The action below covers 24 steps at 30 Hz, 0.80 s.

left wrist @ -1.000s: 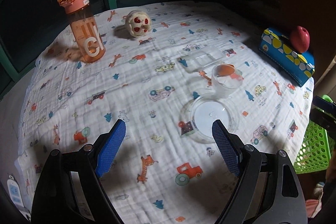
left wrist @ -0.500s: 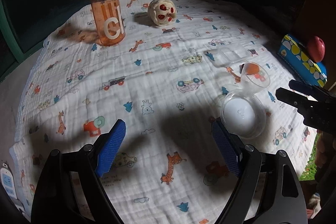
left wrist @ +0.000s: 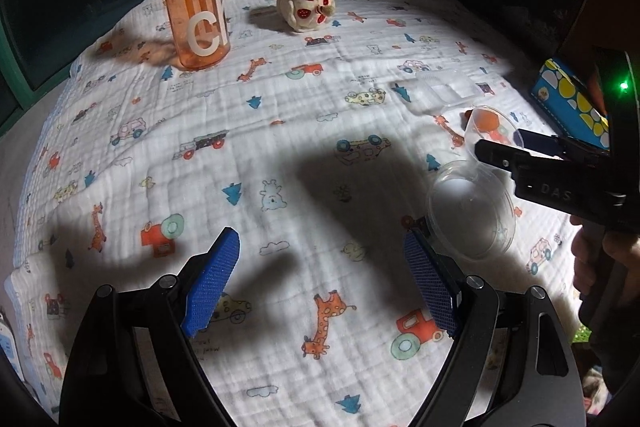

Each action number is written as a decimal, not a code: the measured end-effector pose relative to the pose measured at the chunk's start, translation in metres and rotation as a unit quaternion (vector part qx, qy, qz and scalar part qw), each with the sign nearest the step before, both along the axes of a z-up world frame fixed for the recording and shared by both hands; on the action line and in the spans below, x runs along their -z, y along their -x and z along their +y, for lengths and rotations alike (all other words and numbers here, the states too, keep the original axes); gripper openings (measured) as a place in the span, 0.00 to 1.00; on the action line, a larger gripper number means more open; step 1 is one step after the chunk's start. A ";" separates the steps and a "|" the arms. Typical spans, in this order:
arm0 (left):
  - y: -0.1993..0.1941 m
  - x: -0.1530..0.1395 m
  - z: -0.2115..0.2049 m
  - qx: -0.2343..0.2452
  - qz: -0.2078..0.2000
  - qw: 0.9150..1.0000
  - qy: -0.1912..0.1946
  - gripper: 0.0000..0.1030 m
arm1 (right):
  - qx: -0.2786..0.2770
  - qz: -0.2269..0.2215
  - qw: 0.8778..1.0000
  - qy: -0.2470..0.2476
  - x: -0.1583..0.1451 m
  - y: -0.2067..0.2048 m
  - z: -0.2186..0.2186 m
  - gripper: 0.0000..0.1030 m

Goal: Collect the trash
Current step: 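Grasp the clear plastic cup with the right tool, then close the left tool at the round clear dish while the right tool holds the cup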

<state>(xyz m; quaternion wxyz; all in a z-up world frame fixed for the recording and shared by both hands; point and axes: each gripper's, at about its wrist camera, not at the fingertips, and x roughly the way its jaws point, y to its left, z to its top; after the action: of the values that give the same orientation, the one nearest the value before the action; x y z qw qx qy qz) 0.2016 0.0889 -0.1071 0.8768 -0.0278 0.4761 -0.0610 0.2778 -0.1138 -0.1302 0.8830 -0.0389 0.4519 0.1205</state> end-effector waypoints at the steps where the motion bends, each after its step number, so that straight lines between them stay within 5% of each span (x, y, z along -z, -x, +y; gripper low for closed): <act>1: 0.000 0.000 -0.001 0.001 0.000 1.000 0.001 0.81 | 0.002 0.001 1.000 0.001 0.001 -0.002 0.000 0.68; 12: -0.007 0.004 -0.026 0.034 0.007 0.999 0.010 0.74 | 0.007 -0.008 1.000 -0.014 -0.010 0.006 -0.012 0.58; 14: -0.009 0.006 -0.033 0.046 0.011 0.999 0.019 0.63 | 0.008 -0.019 1.000 -0.011 -0.019 0.015 -0.018 0.58; 24: -0.030 0.029 -0.065 0.078 0.046 0.995 0.047 0.42 | 0.035 -0.055 0.997 -0.048 -0.060 0.070 -0.073 0.58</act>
<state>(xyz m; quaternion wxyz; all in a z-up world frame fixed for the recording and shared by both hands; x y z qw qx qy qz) 0.2313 0.0237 -0.1365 0.8446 -0.0343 0.5129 -0.1501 0.2082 -0.1864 -0.0706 0.9110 0.0131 0.3977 0.1083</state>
